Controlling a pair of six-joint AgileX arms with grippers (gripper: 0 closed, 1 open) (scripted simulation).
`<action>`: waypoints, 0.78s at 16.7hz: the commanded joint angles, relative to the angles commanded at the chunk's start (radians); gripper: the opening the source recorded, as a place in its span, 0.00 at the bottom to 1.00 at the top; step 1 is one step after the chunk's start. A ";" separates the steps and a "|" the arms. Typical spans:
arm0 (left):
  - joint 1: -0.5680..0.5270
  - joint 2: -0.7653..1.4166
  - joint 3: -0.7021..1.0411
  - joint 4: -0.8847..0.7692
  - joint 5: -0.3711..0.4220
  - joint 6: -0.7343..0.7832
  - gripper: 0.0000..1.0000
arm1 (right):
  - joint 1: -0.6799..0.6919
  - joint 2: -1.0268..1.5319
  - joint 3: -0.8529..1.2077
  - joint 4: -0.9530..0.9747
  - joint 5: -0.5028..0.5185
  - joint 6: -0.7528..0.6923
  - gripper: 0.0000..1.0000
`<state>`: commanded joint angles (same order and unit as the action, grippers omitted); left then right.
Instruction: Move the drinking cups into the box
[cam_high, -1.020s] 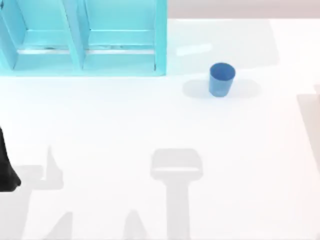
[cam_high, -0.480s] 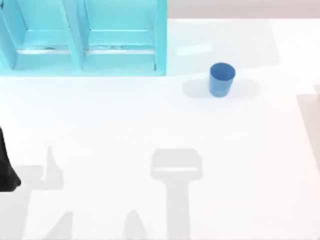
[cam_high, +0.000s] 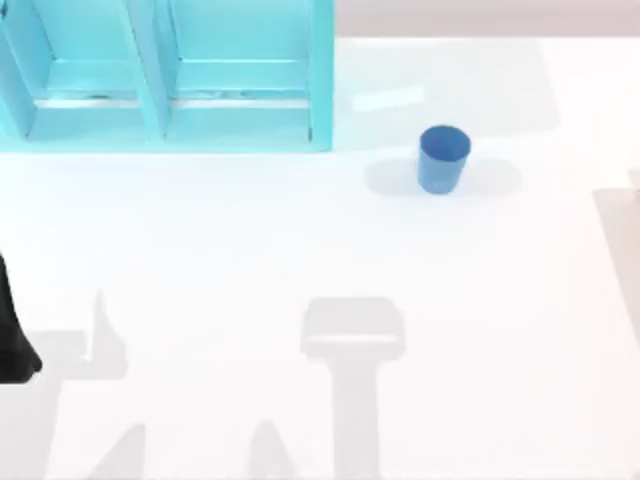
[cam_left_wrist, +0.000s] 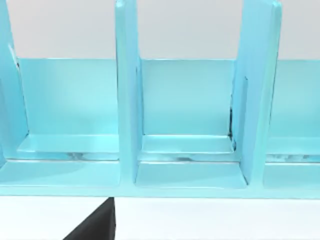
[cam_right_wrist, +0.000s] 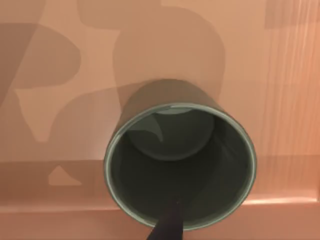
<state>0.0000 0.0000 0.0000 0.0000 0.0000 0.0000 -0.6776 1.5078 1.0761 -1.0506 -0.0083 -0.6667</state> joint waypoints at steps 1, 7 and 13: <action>0.000 0.000 0.000 0.000 0.000 0.000 1.00 | 0.000 0.000 0.000 0.000 0.000 0.000 0.98; 0.000 0.000 0.000 0.000 0.000 0.000 1.00 | 0.000 0.000 0.000 0.000 0.000 0.000 1.00; 0.000 0.000 0.000 0.000 0.000 0.000 1.00 | 0.000 0.001 0.040 -0.039 0.001 -0.005 1.00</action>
<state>0.0000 0.0000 0.0000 0.0000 0.0000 0.0000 -0.6778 1.5088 1.1161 -1.0896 -0.0077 -0.6720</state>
